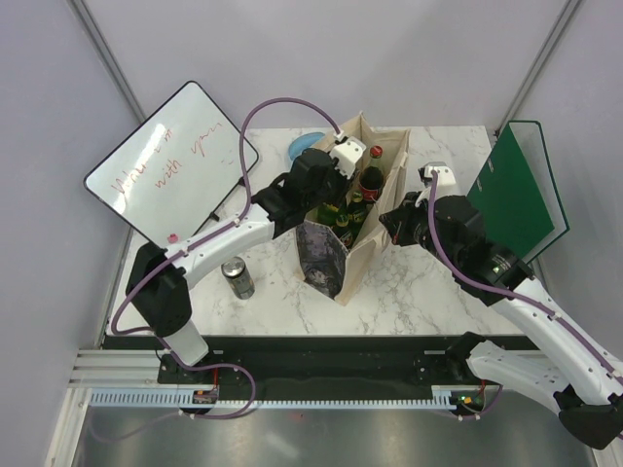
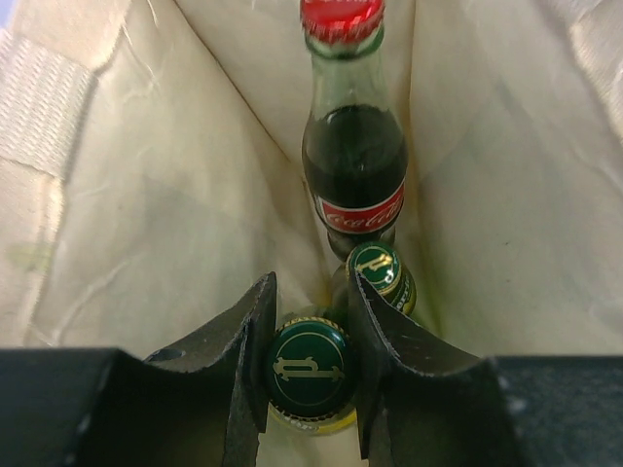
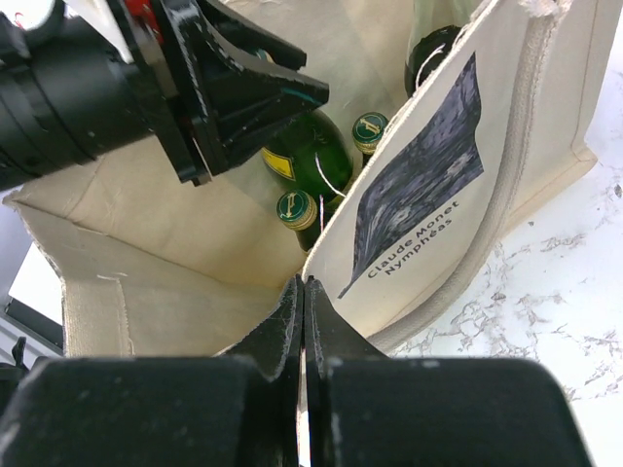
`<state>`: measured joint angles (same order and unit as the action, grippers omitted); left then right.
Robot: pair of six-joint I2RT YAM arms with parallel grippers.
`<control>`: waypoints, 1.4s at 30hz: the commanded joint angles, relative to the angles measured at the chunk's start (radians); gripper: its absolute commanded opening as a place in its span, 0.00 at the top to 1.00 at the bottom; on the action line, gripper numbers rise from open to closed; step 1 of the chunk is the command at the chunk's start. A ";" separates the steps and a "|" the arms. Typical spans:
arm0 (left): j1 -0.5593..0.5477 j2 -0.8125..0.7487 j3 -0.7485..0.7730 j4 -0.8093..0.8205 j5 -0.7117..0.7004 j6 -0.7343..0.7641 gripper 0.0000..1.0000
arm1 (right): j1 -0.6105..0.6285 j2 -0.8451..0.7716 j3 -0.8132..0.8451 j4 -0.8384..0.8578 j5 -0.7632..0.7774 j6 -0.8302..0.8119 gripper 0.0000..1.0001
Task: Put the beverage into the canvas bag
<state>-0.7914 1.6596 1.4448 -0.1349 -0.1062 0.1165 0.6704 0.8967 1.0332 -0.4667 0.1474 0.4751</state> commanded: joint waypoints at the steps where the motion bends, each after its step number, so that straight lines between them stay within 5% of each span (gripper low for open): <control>1: 0.023 -0.070 -0.018 0.190 -0.024 -0.043 0.98 | 0.003 -0.012 0.051 0.057 -0.022 0.000 1.00; 21: 0.041 -0.100 -0.135 0.208 -0.009 -0.182 0.91 | 0.003 -0.013 0.039 0.059 -0.016 0.000 1.00; 27: 0.040 -0.104 -0.169 0.218 -0.003 -0.195 0.78 | 0.003 -0.012 0.036 0.065 -0.019 0.002 1.00; 42: 0.040 -0.095 -0.205 0.202 0.028 -0.219 0.68 | 0.003 0.001 0.033 0.077 -0.023 0.007 1.00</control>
<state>-0.7494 1.6108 1.2392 -0.0227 -0.0940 -0.0620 0.6704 0.9070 1.0332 -0.4671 0.1352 0.4759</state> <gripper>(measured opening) 0.399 0.010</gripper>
